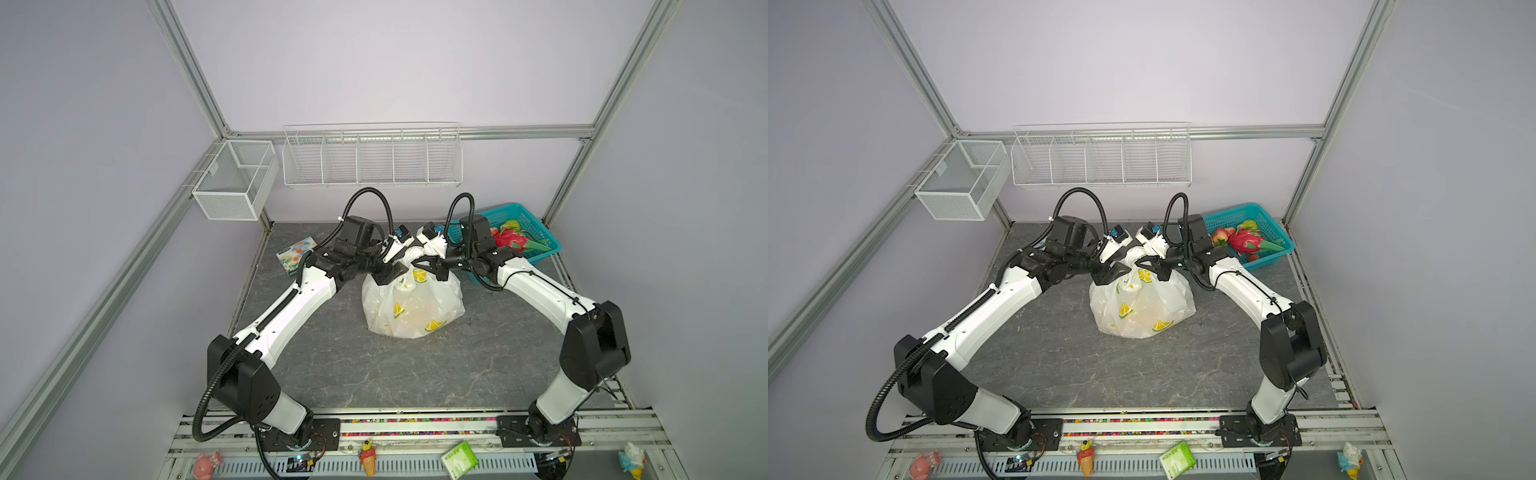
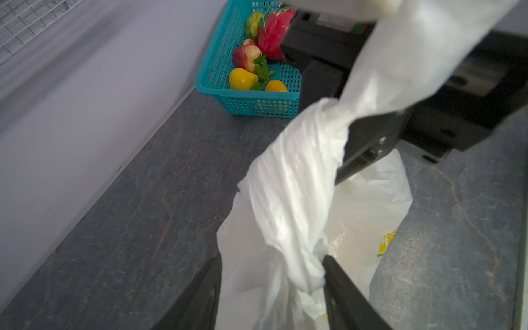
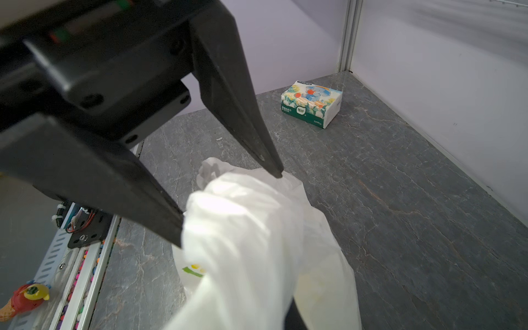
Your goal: Place the fake fruits into the plastic bag and tie a complex knot
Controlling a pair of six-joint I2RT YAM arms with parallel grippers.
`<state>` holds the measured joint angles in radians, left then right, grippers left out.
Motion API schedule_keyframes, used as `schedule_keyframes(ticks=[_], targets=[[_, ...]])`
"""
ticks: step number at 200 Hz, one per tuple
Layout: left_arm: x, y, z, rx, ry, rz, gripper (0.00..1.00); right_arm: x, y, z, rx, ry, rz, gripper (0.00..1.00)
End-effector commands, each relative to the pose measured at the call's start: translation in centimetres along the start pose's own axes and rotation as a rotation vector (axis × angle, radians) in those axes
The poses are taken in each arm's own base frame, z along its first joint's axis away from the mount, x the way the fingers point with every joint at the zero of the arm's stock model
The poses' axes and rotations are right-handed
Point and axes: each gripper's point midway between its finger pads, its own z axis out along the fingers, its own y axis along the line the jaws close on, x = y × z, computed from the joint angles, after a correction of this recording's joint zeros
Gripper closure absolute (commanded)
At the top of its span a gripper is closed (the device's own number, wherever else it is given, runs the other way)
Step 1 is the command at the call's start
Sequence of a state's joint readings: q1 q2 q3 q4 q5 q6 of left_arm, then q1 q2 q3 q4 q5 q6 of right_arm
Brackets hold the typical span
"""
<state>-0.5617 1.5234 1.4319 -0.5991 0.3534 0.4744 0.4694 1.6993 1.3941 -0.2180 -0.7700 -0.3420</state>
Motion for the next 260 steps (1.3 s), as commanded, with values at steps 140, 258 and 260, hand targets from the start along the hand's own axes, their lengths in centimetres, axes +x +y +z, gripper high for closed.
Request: schedule_keyframes(ticks=[140, 258, 260], targets=[[-0.5, 0.8, -0.4, -0.087, -0.116, -0.089, 1.00, -0.1, -0.7, -1.4, 0.131, 0.027, 0.044, 0.93], [-2.9, -1.9, -1.7, 0.037, -0.304, -0.219, 1.00, 0.1, -3.1, -0.1, 0.458, 0.036, 0.117, 0.93], [-2.9, -1.9, -1.7, 0.038, -0.303, -0.220, 1.00, 0.1, -3.2, -0.2, 0.466, 0.034, 0.120, 0.93]])
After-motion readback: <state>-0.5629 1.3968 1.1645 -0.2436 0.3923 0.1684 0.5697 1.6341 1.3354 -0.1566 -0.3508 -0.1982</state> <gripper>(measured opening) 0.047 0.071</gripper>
